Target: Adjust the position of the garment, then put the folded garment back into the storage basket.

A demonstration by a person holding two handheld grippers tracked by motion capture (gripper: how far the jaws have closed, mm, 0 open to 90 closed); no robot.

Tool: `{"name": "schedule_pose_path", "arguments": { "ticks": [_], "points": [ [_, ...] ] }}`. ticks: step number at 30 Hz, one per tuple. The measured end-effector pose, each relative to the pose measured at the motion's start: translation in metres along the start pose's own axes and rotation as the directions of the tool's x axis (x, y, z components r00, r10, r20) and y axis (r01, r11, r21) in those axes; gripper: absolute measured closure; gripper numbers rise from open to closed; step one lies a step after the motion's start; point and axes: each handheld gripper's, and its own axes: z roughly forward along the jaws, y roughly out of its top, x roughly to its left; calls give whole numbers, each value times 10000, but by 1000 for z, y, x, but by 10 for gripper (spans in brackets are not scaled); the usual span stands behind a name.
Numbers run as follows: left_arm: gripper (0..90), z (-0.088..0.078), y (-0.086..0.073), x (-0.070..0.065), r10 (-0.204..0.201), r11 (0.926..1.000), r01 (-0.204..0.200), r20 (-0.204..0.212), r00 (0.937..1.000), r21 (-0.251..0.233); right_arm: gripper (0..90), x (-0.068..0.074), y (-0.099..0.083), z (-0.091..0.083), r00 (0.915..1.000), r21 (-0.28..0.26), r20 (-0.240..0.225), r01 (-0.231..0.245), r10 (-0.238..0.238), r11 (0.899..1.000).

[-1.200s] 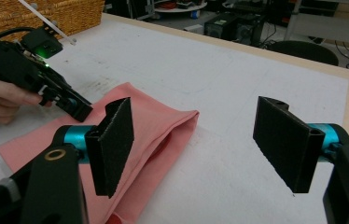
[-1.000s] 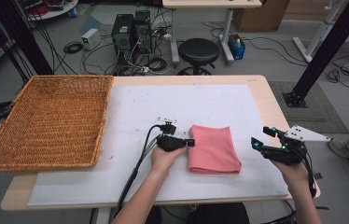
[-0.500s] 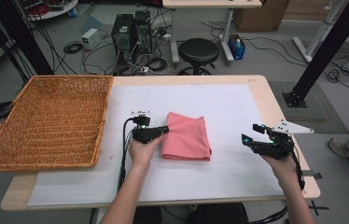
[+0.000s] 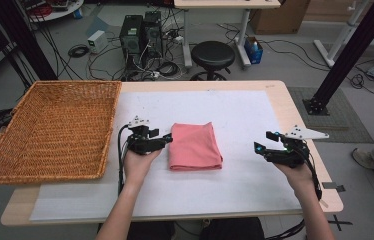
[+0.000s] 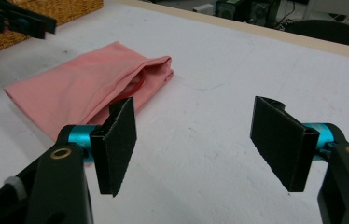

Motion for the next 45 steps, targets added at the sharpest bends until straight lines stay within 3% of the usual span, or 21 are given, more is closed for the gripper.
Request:
{"name": "schedule_pose_path", "arguments": {
  "ticks": [2, 6, 8, 9, 15, 18, 20, 22, 24, 25, 26, 29, 30, 31, 33, 35, 37, 40, 45],
  "points": [
    [365, -9, 2, -6, 710, 9974, -711, -48, 9975, -132, 306, 1, 0, 2, 10000, 92, 18, 2, -2, 10000],
    [358, -25, 2, -12, 1432, 9889, -1412, 441, 9887, -460, 291, 2, 1, 6, 9998, 178, -146, -150, 153, 9997],
    [358, -27, 2, -12, 1531, 9873, -1502, 573, 9865, -515, 291, 2, 1, 7, 9996, 228, -229, -147, 152, 9996],
    [358, -31, 2, -14, 1637, 9852, -1586, 827, 9830, -650, 290, 3, 1, 8, 9996, 255, -241, -119, 125, 9996],
    [358, -29, 2, -15, 1657, 9861, -1627, 1272, 9779, -336, 287, 5, 4, 5, 9998, 264, -199, -89, 95, 9996],
    [358, -20, 0, -10, 994, 9947, -1024, 1717, 9801, 89, 286, 5, 4, 4, 9998, 233, -184, -44, 48, 9997],
    [357, -14, -1, -5, 538, 9969, -631, 1774, 9827, 472, 286, 5, 3, 3, 9998, 193, -173, -45, 48, 9998],
    [357, -6, -4, 1, -210, 9964, 44, 1972, 9801, 843, 286, 5, 2, 3, 9998, 153, -187, -42, 45, 9999],
    [357, 4, -7, 7, -884, 9896, 622, 2072, 9743, 1301, 286, 5, 0, 4, 9997, 187, -236, -41, 45, 9998],
    [358, 4, -7, 7, -884, 9896, 622, 2072, 9743, 1301, 286, 5, 0, 4, 9997, 187, -236, -41, 45, 9998],
    [358, 12, -10, 11, -1359, 9803, 1018, 2047, 9693, 1691, 286, 5, -1, 4, 9996, 215, -256, -78, 84, 9997],
    [369, 26, -15, 11, -1799, 9671, 1359, 2004, 9631, 2151, 285, 3, -3, 6, 9995, 229, -317, -39, 46, 9997],
    [369, 31, -16, 12, -1965, 9629, 1499, 2025, 9594, 2245, 285, 2, -3, 6, 9994, 178, -348, -23, 30, 9998],
    [370, 37, -18, 12, -2302, 9547, 1791, 2083, 9506, 2376, 285, 2, -3, 6, 9994, 167, -330, -61, 67, 9998],
    [373, 43, -21, 14, -2705, 9436, 2159, 2085, 9399, 2512, 285, 0, -4, 7, 9992, 158, -399, -43, 50, 9999],
    [407, 46, -22, 14, -2887, 9403, 2364, 2063, 9349, 2447, 285, 0, -4, 7, 9992, 184, -395, -37, 44, 9998],
    [413, 48, -22, 14, -3208, 9323, 2689, 2095, 9237, 2420, 285, -1, -5, 7, 9990, 180, -440, -13, 21, 9998],
    [430, 52, -22, 12, -3288, 9301, 2757, 2155, 9195, 2426, 285, -1, -5, 7, 9988, 98, -486, -26, 31, 9999],
    [474, 58, -23, 10, -3575, 9213, 3017, 2292, 9053, 2452, 285, -1, -6, 10, 9984, 33, -569, -37, 39, 10000]
  ]
}}
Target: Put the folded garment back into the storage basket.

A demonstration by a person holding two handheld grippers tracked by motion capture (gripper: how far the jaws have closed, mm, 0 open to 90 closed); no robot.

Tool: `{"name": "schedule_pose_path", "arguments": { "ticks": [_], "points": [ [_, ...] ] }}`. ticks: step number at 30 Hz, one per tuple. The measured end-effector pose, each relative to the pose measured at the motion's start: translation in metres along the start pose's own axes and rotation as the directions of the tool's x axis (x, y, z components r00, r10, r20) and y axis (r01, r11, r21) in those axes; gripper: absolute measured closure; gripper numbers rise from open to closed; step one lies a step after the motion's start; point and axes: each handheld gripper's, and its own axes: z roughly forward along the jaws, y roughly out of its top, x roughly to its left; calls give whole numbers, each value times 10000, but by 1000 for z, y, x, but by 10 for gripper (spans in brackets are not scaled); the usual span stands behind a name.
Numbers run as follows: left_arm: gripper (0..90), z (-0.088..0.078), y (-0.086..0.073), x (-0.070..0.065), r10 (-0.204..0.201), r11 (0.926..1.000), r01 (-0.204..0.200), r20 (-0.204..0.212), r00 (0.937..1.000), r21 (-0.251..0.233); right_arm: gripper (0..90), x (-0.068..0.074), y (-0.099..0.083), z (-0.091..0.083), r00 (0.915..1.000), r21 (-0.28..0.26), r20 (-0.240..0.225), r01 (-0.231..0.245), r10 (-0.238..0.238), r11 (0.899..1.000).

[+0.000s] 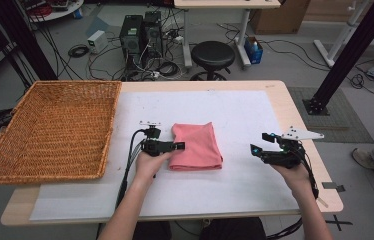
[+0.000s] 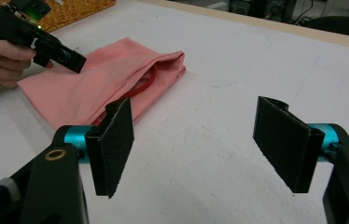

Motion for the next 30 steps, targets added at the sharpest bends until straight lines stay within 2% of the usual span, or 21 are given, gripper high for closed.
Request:
{"name": "schedule_pose_path", "arguments": {
  "ticks": [3, 8, 11, 12, 16, 19, 22, 26, 28, 30],
  "points": [
    [554, 3, 0, 1, -233, 9997, 233, 10, 9997, 0, 285, 0, -1, 3, 10000, 78, -33, 69, -69, 9999],
    [801, 3, 0, 3, -285, 9996, 284, -69, 9996, -35, 285, 0, -2, 2, 10000, 3, -50, 60, -60, 10000],
    [822, 1, 1, 1, -169, 9998, 169, -44, 9998, -108, 285, 0, -3, 1, 10000, 20, -34, 47, -47, 10000],
    [822, -6, 3, -3, -36, 9991, 55, 454, 9990, -428, 285, -1, -3, 0, 10000, 23, -39, 27, -27, 10000],
    [826, -27, 10, -14, 193, 9940, -36, 1431, 9895, -1092, 285, -1, -4, -2, 10000, 22, 3, -38, 38, 10000],
    [826, -50, 16, -22, 546, 9894, -271, 1917, 9799, -1429, 285, -1, -4, -3, 10000, -36, -2, -6, 6, 10000],
    [827, -78, 22, -28, 663, 9828, -210, 2444, 9674, -1837, 285, 1, -3, -3, 10000, -65, 18, -7, 7, 10000],
    [826, -124, 32, -35, 1001, 9732, -352, 2809, 9545, -2271, 285, 4, -4, 0, 10000, -25, 6, -6, 6, 10000],
    [827, -149, 37, -37, 1187, 9666, -460, 2816, 9521, -2521, 285, 6, -4, 3, 10000, -17, -7, 24, -24, 10000],
    [826, -174, 43, -37, 1343, 9619, -619, 2628, 9555, -2665, 286, 8, -3, 6, 10000, 20, -41, 66, -66, 10000]
  ]
}}
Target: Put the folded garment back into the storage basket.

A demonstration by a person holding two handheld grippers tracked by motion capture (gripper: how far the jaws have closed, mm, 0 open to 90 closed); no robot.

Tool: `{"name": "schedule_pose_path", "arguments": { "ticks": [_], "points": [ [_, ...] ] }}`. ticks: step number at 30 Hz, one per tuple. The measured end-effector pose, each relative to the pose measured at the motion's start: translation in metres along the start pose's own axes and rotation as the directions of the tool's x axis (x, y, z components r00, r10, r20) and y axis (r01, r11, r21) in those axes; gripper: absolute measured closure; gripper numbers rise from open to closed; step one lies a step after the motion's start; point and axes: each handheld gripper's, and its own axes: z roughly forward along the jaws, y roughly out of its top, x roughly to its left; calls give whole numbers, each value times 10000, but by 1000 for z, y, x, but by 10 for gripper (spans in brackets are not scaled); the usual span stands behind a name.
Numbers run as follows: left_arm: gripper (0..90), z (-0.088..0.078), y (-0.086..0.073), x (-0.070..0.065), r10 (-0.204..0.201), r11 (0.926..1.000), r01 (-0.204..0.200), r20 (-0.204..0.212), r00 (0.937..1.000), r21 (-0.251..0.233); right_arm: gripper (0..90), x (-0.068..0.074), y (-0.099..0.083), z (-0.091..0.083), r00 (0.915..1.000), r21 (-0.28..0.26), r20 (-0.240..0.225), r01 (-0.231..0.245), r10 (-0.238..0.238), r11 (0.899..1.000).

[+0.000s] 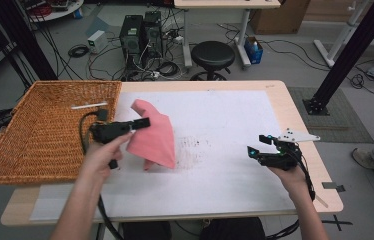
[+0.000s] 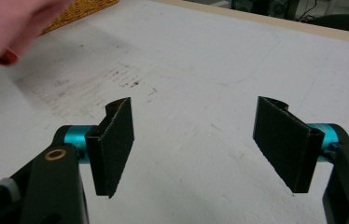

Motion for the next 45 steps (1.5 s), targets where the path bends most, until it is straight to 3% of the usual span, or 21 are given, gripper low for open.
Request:
{"name": "schedule_pose_path", "arguments": {
  "ticks": [2, 3, 4, 8, 14, 15, 16, 17, 19, 22, 24, 26, 27, 28, 29, 31, 32, 33, 35, 40, 45],
  "points": [
    [826, -24, 12, -4, 95, 9998, -97, -114, 9999, -163, 285, 2, 1, 3, 10000, 54, -28, 30, -30, 10000],
    [826, -24, 12, -4, 95, 9998, -97, -114, 9999, -163, 285, 2, 1, 3, 10000, 54, -28, 30, -30, 10000],
    [826, -49, 22, -5, 89, 9988, -98, -193, 9998, -479, 285, 3, 1, 4, 10000, 75, -36, 35, -35, 10000],
    [827, -93, 37, -1, 56, 9951, -108, -526, 9986, -984, 286, 8, 4, 10, 10000, 141, -65, 76, -75, 9999],
    [827, -146, 42, 30, -263, 9925, 109, -1249, 9918, -1221, 286, 13, 7, 17, 9998, 225, -41, 184, -183, 9996],
    [827, -146, 42, 30, -263, 9925, 109, -1249, 9918, -1221, 286, 13, 7, 17, 9998, 225, -41, 184, -183, 9996],
    [827, -163, 37, 45, -395, 9930, 190, -1754, 9837, -1170, 286, 14, 7, 17, 9998, 241, -49, 182, -181, 9995],
    [827, -163, 37, 45, -395, 9930, 190, -1754, 9837, -1170, 286, 14, 7, 17, 9998, 241, -49, 182, -181, 9995],
    [826, -177, 28, 65, -568, 9959, 371, -2498, 9666, -828, 287, 15, 7, 18, 9997, 310, 6, 229, -229, 9993],
    [816, -182, 19, 80, -414, 9991, 400, -3773, 9252, -115, 286, 15, 8, 18, 9998, 295, 48, 217, -218, 9993],
    [706, -185, 14, 87, -387, 9983, 541, -4657, 8841, 197, 287, 15, 9, 17, 9996, 306, 41, 262, -263, 9992],
    [565, -190, 11, 89, -271, 9979, 547, -5520, 8334, 336, 286, 16, 10, 17, 9996, 307, 39, 266, -267, 9992],
    [532, -190, 11, 89, -271, 9979, 547, -5520, 8334, 336, 286, 16, 10, 17, 9996, 307, 39, 266, -267, 9992],
    [532, -196, 9, 86, -187, 9993, 336, -5817, 8132, 148, 287, 17, 10, 16, 9996, 309, 23, 272, -273, 9992],
    [494, -197, 9, 84, -91, 9998, 189, -5904, 8071, 104, 286, 16, 10, 15, 9995, 294, 19, 327, -328, 9990],
    [474, -198, 10, 76, 289, 9995, -294, -5750, 8176, 84, 286, 16, 10, 14, 9996, 305, 11, 277, -277, 9992],
    [474, -198, 10, 76, 289, 9995, -294, -5750, 8176, 84, 286, 16, 10, 14, 9996, 305, 11, 277, -277, 9992],
    [474, -192, 12, 65, 796, 9965, -801, -5478, 8328, 230, 287, 16, 10, 14, 9995, 306, 25, 303, -304, 9991],
    [450, -182, 14, 54, 1273, 9916, -1212, -5251, 8415, 461, 286, 16, 11, 12, 9997, 332, -13, 256, -255, 9991],
    [400, -141, 11, 25, 2428, 9694, -2323, -4516, 8586, 795, 286, 14, 16, 8, 9994, 330, -71, 344, -342, 9989],
    [359, -88, 0, -1, 3351, 9414, -3244, -3623, 8697, 921, 274, 14, 19, 4, 9996, 351, -163, 257, -251, 9991]
  ]
}}
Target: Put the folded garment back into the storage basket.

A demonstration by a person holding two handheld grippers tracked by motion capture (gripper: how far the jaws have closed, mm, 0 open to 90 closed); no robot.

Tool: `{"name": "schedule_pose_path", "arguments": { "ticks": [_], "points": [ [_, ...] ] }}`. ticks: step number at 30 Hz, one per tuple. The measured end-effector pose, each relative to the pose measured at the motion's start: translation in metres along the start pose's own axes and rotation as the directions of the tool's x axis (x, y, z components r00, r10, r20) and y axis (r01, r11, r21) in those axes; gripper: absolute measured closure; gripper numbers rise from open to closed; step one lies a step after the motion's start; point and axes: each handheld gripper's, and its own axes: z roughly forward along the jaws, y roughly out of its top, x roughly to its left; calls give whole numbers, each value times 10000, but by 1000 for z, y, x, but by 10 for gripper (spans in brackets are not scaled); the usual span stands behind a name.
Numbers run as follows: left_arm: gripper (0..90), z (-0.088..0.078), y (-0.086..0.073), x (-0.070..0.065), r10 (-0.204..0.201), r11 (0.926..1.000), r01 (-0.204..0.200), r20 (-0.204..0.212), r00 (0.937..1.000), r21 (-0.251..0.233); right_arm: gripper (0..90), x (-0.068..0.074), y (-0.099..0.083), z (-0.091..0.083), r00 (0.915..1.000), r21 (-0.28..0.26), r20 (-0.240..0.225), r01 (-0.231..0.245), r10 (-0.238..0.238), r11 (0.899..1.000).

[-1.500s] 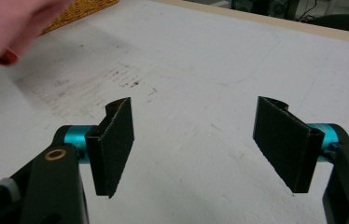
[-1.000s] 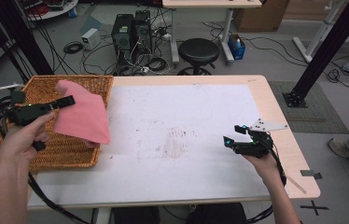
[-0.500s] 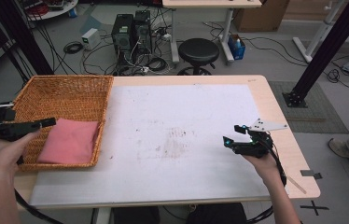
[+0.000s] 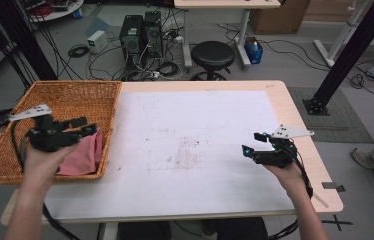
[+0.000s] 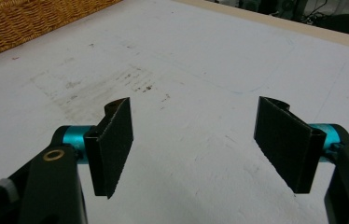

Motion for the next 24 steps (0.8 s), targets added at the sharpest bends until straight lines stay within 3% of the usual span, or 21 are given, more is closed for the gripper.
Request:
{"name": "schedule_pose_path", "arguments": {
  "ticks": [3, 8, 10, 17, 24],
  "points": [
    [359, 29, -1, -31, 452, 9986, -431, 694, 9966, -318, 270, 0, 2, -3, 10000, -22, -46, 31, -31, 10000],
    [354, 66, -7, -64, 1046, 9938, -977, 1460, 9837, -537, 262, -1, 6, -4, 9999, -43, -135, -8, 7, 10000],
    [331, 81, -12, -75, 1028, 9939, -943, 1740, 9794, -566, 260, -1, 7, -4, 9999, -44, -163, 6, -7, 10000],
    [330, 114, -23, -94, 1339, 9910, -1332, 1842, 9737, -160, 253, -2, 8, -3, 9995, -73, -301, 28, -30, 10000],
    [331, 124, -28, -97, 1315, 9913, -1305, 1672, 9771, -172, 248, -5, 9, -2, 9993, -108, -382, 33, -37, 9999]
  ]
}}
